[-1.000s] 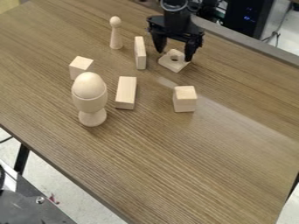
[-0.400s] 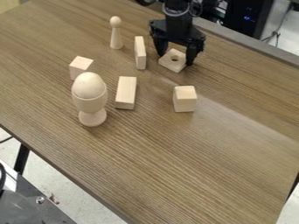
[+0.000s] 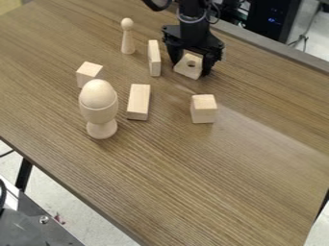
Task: Put the block with a hole in the middle on top of the block with sphere on top
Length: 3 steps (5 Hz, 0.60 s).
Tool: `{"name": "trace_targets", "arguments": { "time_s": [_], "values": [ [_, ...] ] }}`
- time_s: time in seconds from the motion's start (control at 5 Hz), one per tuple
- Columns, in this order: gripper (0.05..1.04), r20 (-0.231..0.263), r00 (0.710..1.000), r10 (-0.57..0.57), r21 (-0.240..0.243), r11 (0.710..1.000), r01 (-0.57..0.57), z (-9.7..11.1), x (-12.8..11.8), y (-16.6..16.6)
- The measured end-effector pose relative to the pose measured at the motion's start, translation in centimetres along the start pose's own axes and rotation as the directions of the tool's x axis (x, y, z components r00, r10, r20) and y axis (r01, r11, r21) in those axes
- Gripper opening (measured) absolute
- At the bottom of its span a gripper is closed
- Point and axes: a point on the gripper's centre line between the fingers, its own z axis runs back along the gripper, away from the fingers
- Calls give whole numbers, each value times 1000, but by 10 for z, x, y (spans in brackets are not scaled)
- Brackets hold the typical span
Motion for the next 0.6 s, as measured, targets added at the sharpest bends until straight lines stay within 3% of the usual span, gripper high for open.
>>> {"name": "trace_targets", "arguments": {
  "time_s": [0.2,0.4,0.6],
  "values": [
    [814,8,1000,19,3,1000,-19,1,-2,1],
    [813,47,997,57,-14,998,-57,9,-1,0],
    [813,107,990,96,7,995,-98,33,11,5]
  ]
}}
